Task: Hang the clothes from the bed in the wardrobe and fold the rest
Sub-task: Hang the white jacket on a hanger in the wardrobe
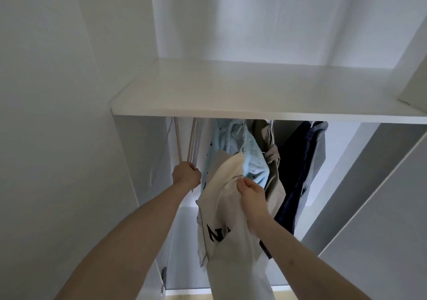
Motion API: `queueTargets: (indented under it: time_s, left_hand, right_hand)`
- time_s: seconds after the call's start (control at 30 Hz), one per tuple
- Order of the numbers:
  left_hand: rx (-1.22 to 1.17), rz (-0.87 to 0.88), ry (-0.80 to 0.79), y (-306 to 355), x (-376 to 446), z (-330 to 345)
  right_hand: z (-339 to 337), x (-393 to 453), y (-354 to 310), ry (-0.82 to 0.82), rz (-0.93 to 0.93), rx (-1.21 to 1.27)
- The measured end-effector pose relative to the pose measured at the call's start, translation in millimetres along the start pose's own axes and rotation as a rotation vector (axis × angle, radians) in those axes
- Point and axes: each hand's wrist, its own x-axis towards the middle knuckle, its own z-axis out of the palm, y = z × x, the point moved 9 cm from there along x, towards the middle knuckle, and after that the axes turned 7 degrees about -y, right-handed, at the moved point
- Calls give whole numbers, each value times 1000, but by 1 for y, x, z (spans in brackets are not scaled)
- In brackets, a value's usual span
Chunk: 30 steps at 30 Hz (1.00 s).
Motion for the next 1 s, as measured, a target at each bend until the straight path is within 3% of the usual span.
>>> queueTargets:
  time_s: [0.53,0.87,1.0]
  left_hand:
    - [-97,-8,16,-21,1,-30]
    - [-164,-37,24,-32,7,-26]
    - [-189,-31,22,-33,13,-19]
  right_hand:
    - [41,127,-66,96,-60,-112]
    - [13,196,-73,167,34,-295]
    - [8,214,-65,180,-34,-352]
